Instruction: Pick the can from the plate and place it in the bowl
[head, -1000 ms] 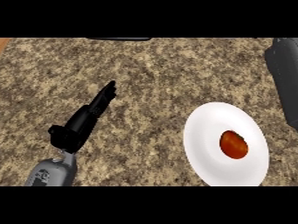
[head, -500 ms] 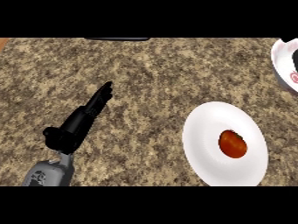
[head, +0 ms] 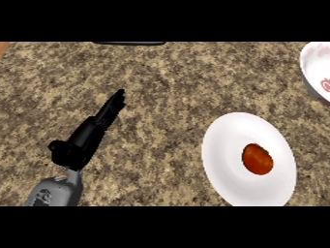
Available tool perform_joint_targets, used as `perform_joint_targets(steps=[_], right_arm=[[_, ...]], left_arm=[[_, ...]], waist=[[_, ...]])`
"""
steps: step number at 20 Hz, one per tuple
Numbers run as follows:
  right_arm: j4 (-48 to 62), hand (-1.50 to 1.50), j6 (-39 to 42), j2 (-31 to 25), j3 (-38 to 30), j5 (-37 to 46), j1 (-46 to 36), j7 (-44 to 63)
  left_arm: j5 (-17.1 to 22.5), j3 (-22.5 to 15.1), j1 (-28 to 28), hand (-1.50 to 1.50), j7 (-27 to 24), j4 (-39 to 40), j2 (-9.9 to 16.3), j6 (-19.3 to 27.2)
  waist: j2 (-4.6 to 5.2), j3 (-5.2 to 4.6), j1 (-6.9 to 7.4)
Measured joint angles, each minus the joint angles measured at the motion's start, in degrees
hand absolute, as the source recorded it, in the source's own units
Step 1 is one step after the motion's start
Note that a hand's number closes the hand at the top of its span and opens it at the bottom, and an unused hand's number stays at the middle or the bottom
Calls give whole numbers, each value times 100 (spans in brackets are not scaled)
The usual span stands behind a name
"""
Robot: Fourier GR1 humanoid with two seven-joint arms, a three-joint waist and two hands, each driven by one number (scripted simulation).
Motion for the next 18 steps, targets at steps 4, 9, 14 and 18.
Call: perform_joint_targets(steps=[4, 9, 14, 18], right_arm=[[257, -150, 309, -164, -612, -678, 86, -480], [267, -150, 337, -295, -1047, -1217, 262, -1423], [164, -150, -185, -441, -1308, -1488, 424, -1978], [-36, -150, -867, -498, -1579, -1737, 468, -2059]], left_arm=[[36, 16, 10, 0, 54, -70, 22, -41], [18, -9, 122, 0, -29, -75, 12, -74], [-28, 19, 49, 0, -102, 74, -14, -66], [-19, 29, 2, 0, -64, 95, -46, -66]], waist=[[15, 10, 19], [13, 9, 17], [29, 10, 28], [11, 7, -5]])
